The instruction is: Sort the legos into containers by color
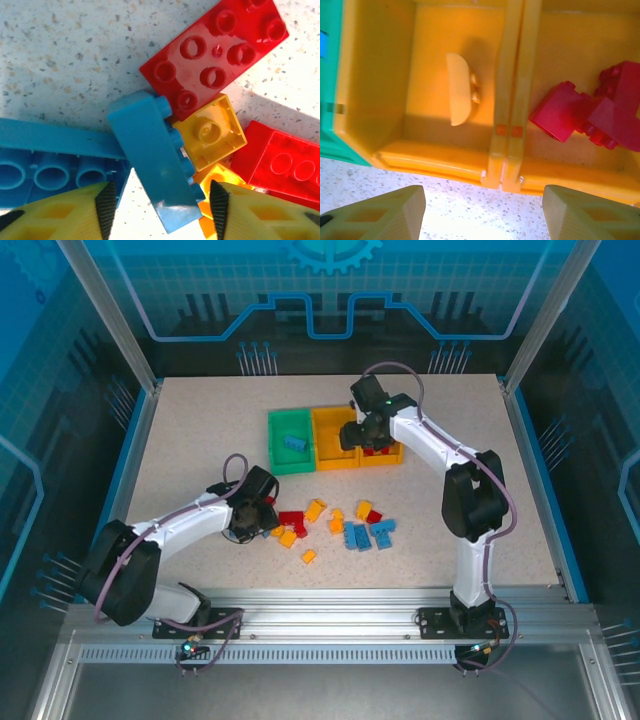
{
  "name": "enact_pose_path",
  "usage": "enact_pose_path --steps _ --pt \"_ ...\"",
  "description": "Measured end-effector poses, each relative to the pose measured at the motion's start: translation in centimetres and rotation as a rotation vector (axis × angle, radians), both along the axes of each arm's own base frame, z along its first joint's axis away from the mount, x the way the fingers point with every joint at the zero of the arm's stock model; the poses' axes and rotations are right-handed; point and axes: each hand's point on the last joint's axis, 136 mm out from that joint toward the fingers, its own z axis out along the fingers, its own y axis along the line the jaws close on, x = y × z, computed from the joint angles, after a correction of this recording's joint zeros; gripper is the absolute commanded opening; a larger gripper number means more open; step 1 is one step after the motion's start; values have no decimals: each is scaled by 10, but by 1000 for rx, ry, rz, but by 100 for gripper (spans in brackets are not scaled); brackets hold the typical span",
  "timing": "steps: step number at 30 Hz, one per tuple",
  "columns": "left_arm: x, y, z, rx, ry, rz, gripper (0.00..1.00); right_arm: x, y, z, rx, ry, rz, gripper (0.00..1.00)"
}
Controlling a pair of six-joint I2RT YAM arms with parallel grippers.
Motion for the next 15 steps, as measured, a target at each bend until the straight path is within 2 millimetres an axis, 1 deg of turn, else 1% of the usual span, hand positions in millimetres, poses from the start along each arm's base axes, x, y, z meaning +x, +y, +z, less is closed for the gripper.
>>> enact_pose_path --steps 4,7,12,15 --pt "2 -1 -5 9 6 -2 37 -4 -10 -11 -12 24 -15 65" --pt "2 0 -5 13 6 -1 29 -4 -15 -14 -12 26 -25 65" --pt "5 1 -3 24 -6 -1 23 -6 -20 -11 -9 19 -32 65" --pt "7 2 -1 34 -10 -5 21 -8 -20 -11 -7 16 -32 65"
